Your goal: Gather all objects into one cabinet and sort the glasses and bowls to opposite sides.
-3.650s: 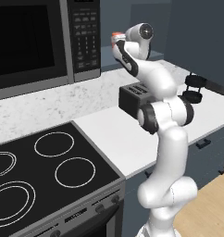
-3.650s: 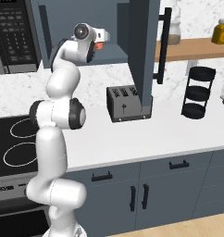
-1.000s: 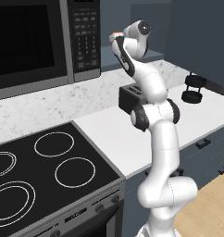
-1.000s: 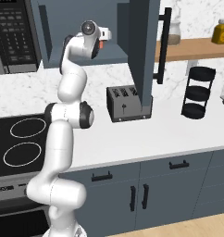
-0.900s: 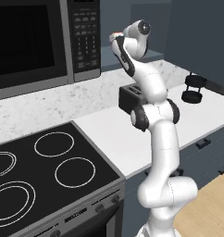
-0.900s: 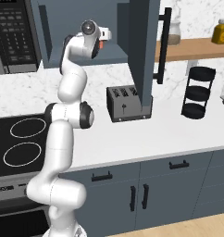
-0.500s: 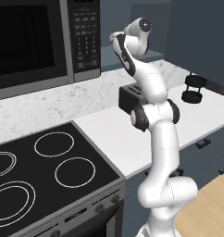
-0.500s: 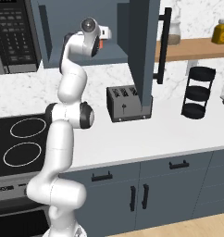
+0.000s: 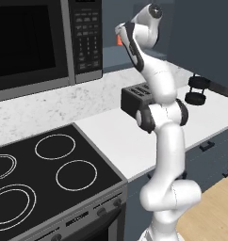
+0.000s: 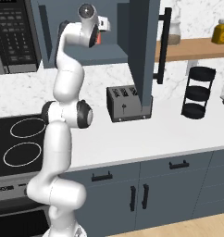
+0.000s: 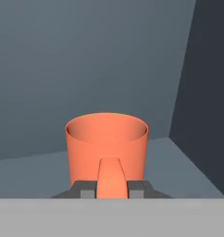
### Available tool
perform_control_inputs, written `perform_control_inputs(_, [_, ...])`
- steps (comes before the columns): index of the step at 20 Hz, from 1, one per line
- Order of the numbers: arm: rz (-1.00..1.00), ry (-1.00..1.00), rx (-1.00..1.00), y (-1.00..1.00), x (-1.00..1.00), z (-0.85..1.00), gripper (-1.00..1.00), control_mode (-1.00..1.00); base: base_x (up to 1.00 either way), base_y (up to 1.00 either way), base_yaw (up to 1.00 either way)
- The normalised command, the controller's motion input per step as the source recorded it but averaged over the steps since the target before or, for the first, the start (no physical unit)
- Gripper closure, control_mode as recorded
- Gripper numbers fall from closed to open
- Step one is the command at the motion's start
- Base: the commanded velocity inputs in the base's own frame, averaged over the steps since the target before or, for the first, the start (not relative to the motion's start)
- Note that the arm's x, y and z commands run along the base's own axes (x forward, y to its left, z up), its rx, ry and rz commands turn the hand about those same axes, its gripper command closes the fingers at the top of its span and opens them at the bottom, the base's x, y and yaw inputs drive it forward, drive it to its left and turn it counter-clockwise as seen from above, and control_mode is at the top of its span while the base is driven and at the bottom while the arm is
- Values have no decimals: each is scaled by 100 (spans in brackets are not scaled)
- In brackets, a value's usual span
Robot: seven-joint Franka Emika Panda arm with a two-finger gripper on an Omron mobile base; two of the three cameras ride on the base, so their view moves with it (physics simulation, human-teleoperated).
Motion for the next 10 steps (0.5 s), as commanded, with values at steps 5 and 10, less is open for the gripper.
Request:
perform_control_inputs(5, [3, -16, 2, -6, -73, 12, 100, -100, 0, 0, 0])
perform_control_inputs(10, [9, -24, 0, 0, -56, 0, 100, -100, 0, 0, 0])
